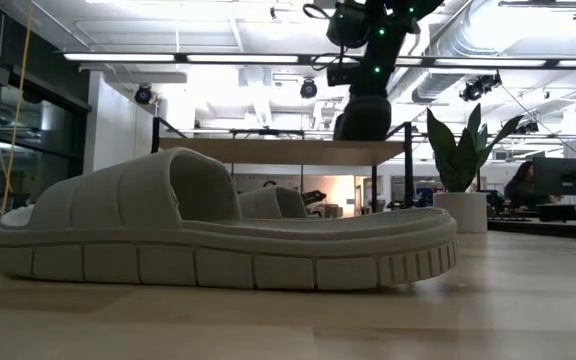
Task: Pick and place slides into the shelf
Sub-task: Put the right black slide on the shelf
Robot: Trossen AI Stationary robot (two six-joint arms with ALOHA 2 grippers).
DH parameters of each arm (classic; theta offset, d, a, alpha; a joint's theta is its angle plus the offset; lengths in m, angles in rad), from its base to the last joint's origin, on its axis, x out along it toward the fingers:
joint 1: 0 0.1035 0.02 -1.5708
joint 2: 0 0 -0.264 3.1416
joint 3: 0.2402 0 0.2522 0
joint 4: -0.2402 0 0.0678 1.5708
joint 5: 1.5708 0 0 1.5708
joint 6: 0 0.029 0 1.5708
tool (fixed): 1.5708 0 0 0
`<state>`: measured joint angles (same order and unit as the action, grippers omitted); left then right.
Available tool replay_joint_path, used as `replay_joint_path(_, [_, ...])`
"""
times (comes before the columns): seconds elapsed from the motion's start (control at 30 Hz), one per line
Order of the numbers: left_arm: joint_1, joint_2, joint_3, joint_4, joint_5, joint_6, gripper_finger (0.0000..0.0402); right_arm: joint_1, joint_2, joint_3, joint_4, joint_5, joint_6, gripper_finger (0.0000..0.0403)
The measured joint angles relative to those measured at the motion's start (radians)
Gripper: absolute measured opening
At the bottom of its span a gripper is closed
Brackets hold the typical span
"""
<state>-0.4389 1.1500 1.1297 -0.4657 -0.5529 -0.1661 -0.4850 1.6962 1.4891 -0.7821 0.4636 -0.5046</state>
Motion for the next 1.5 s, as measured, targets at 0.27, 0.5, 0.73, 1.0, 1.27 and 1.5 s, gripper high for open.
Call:
replay_joint_path(0.27, [0.000, 0.000, 0.000, 0.000, 0.000, 0.000, 0.0001, 0.000, 0.000, 0.002, -0.024, 0.002, 0.010, 0.0000])
replay_joint_path(0.5, [0.000, 0.000, 0.000, 0.000, 0.000, 0.000, 0.0001, -0.010, 0.000, 0.002, -0.048, -0.012, 0.047, 0.0018])
replay_joint_path(0.73, [0.000, 0.000, 0.000, -0.001, 0.000, 0.000, 0.0001, -0.019, 0.000, 0.002, -0.072, -0.040, 0.062, 0.0081])
replay_joint_path(1.0, [0.000, 0.000, 0.000, -0.001, 0.000, 0.000, 0.0001, -0.019, 0.000, 0.002, -0.080, -0.053, 0.062, 0.0124])
replay_joint_path(1.27, [0.000, 0.000, 0.000, -0.002, 0.000, 0.000, 0.0001, -0.019, 0.000, 0.002, -0.105, -0.080, 0.075, 0.0142])
replay_joint_path(1.5, [0.000, 0.000, 0.000, -0.005, 0.000, 0.000, 0.0001, -0.014, 0.000, 0.002, -0.116, -0.074, 0.083, 0.0159])
